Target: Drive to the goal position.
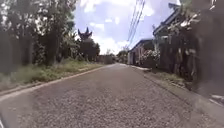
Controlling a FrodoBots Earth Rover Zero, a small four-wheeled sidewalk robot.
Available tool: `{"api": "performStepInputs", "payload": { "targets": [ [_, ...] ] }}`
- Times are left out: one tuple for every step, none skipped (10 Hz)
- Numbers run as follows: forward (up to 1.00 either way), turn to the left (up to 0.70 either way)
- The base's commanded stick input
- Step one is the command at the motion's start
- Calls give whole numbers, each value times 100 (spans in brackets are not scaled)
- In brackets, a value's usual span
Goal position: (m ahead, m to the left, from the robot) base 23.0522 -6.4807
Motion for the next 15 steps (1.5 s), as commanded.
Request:
{"api": "performStepInputs", "payload": {
  "targets": [
    [70, 0],
    [70, 0],
    [70, 0],
    [70, 0],
    [70, 0],
    [70, 0],
    [70, 0],
    [70, 0],
    [70, 0],
    [70, 0],
    [70, 0],
    [70, 0],
    [70, 0],
    [70, 0],
    [70, 0]
  ]
}}
